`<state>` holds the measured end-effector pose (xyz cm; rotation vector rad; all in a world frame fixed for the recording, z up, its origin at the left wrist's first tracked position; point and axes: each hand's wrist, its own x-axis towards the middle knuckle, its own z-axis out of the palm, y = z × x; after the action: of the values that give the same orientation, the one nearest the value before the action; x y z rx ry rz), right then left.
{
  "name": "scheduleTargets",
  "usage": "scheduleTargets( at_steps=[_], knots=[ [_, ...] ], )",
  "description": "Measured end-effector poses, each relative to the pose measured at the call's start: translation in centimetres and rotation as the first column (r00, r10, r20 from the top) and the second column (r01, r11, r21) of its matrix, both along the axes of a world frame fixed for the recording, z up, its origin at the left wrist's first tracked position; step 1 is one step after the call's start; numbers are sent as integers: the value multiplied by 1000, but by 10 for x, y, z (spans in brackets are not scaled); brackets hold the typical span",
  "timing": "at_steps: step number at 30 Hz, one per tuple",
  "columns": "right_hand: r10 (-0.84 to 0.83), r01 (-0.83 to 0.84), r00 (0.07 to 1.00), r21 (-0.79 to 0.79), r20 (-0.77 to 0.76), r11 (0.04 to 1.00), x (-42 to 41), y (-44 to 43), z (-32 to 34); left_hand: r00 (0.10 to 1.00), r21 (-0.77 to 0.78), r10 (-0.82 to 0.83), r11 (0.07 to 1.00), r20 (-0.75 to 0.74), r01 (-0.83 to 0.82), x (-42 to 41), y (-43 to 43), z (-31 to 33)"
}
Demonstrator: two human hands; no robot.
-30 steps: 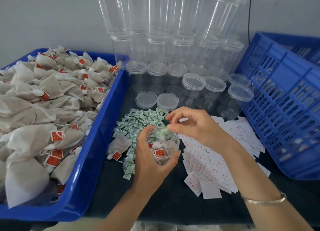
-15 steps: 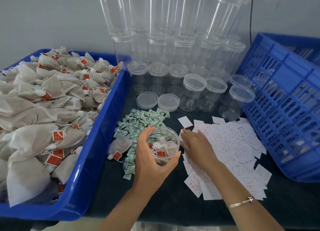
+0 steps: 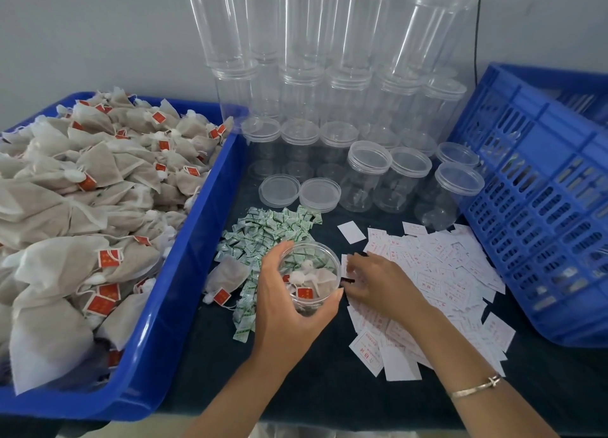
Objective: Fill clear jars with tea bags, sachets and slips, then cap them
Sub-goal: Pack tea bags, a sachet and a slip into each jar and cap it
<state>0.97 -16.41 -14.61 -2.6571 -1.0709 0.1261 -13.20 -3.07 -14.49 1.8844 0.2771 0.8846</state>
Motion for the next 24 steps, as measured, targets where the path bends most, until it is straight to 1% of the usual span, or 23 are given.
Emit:
scheduleTargets(
  at_steps=[1, 4, 6, 9, 11, 13, 15, 17, 19, 20, 21, 22, 23, 24],
  knots=[
    [3, -4, 1000, -9, -5, 1000, 0, 0, 1, 1000, -1, 0, 1000, -1, 0, 0, 0, 0],
    [32, -31, 997, -19, 75, 999, -2, 0, -2, 1000, 4, -4, 1000, -9, 4, 0, -1, 0],
    [2, -3, 997, 11, 79, 1000, -3, 2, -4, 1000, 11, -5, 1000, -15, 5, -1, 0, 0],
    [-89, 89, 996, 85, -3, 992, -4, 3, -7, 1000, 11, -3, 1000, -13, 3, -2, 0, 1],
    [-140, 152, 986, 154, -88, 976, -4, 4, -6, 1000, 14, 1, 1000, -13, -1, -3, 0, 2],
    [-194, 244, 963, 299, -188, 923, -4, 4, 1, 1000, 11, -1, 1000, -18, 2, -2, 0, 2],
    [-216, 328, 936, 465, -277, 822, -7, 3, 16, 1000, -3, -5, 1000, -24, 5, -2, 0, 2],
    [-195, 342, 934, 597, -299, 725, -16, 3, 36, 1000, -19, -5, 1000, -30, 4, -2, 0, 2],
    [-112, 264, 961, 714, -254, 648, -32, 4, 59, 999, -22, -1, 1000, -35, 0, -2, -1, 3],
    [-57, 195, 977, 755, -205, 626, -41, 4, 71, 999, -20, -2, 1000, -39, 1, -2, -1, 3],
    [-3, 109, 991, 772, -137, 627, -50, 5, 82, 999, -17, -4, 1000, -42, 4, -2, -1, 3],
    [52, 6, 997, 756, -53, 655, -59, 6, 91, 999, -16, -8, 1000, -45, 8, -2, -1, 3],
    [107, -109, 993, 690, 46, 715, -66, 7, 96, 999, -14, -12, 1000, -48, 11, -2, -1, 4],
    [166, -221, 975, 564, 148, 796, -71, 9, 101, 999, -7, -14, 1000, -49, 13, -2, -1, 4]
  ],
)
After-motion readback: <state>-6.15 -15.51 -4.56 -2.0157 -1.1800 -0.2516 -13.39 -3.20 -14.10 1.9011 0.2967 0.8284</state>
